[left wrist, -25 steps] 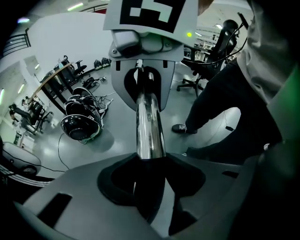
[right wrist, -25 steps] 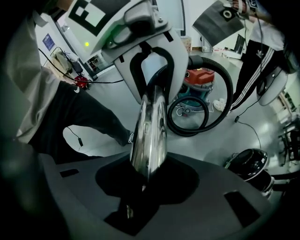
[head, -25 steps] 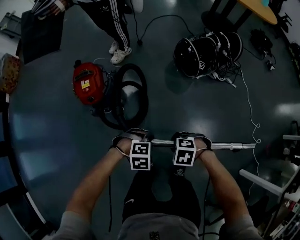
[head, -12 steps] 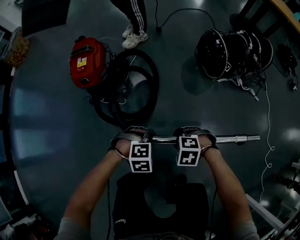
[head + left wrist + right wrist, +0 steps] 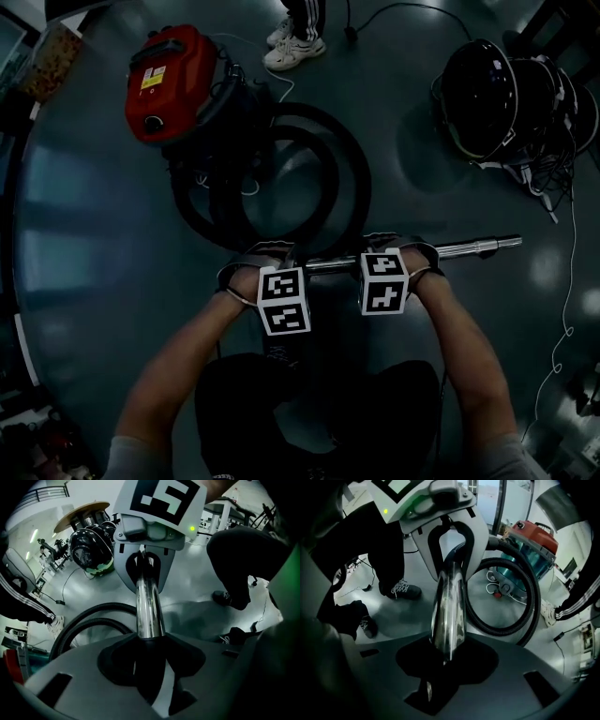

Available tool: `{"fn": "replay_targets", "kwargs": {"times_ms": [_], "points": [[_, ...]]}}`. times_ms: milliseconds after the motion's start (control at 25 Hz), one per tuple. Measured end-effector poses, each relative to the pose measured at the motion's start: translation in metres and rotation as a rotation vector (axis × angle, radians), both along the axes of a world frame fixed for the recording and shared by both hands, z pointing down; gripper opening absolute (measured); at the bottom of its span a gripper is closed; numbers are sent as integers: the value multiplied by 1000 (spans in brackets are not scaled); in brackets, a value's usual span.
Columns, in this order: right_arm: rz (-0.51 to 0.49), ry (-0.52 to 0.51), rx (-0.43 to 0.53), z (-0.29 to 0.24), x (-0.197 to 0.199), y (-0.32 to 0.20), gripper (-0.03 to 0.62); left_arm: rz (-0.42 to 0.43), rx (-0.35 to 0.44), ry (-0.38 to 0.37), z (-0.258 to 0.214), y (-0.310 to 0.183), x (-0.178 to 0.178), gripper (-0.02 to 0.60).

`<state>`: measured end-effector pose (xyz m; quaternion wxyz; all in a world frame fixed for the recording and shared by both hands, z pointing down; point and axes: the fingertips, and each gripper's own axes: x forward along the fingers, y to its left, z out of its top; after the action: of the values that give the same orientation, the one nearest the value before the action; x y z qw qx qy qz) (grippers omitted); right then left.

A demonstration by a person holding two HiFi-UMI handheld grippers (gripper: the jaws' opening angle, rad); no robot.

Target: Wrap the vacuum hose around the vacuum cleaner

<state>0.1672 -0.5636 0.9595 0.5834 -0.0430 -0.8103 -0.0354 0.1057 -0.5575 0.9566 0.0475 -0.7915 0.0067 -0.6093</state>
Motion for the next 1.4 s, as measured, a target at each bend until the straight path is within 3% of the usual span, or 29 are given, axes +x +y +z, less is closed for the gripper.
{"fn": "replay_targets", "kwargs": {"times_ms": [320,640,1080,1240,1400], "points": [[-46,-25,49,68,-17,-24,124,-49,77,-41,62,-21,-16,172],[-95,3,59,113,-25,-35,124,-124,87,-83,100,-26,-25,172],[-5,2,78,157,-26,-48,127,-111,67,-115,142,-34,-26,172],[88,-4,127,156,-10,-58,255,-95,72,-126,154,-34,-31,172],[170,-4,128,147,17,-60,256,-93,41,-109,162,-34,-26,172]]}}
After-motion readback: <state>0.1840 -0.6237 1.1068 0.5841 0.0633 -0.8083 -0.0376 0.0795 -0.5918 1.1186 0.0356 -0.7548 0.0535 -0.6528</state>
